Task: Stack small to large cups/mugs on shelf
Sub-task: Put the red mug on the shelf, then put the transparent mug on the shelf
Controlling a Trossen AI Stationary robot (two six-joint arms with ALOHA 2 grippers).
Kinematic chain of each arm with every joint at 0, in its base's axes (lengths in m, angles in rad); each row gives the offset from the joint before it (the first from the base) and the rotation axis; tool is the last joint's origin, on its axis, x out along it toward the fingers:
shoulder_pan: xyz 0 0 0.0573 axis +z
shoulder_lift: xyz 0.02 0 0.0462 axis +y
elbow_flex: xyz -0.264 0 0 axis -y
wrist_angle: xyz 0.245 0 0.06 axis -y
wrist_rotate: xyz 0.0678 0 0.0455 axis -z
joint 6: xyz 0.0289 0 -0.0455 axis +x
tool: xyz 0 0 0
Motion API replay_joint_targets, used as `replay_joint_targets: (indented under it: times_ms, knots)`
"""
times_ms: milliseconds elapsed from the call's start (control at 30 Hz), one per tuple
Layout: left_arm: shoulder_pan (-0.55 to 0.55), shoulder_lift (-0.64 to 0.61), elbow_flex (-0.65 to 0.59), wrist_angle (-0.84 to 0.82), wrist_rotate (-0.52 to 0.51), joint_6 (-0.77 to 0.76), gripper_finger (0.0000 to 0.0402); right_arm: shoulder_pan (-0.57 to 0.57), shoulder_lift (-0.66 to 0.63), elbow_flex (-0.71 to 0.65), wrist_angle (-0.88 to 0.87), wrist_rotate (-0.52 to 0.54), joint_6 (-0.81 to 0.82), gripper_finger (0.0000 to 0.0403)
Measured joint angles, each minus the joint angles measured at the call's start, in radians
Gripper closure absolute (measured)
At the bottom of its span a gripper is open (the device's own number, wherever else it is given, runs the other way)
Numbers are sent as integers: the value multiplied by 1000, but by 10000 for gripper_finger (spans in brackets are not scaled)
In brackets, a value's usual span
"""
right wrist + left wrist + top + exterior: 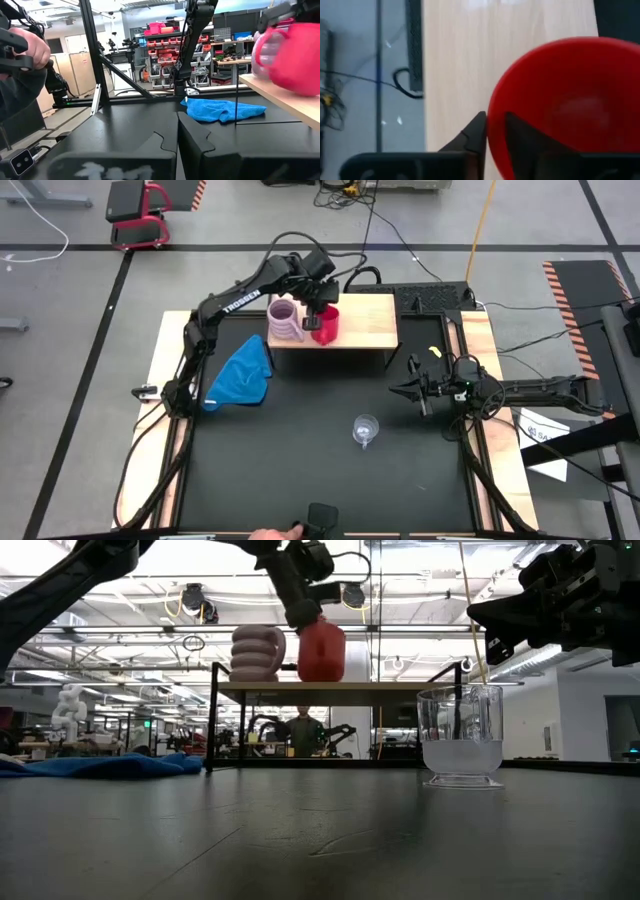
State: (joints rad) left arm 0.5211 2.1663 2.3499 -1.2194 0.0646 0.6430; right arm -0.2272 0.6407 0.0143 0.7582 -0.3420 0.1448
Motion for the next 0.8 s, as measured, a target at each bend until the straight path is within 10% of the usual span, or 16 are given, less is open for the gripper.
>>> replay_joint_targets:
  times_ms: [800]
  knots:
    - [-61,-3,1,3,-107,29,284,0,0,0,0,0,0,403]
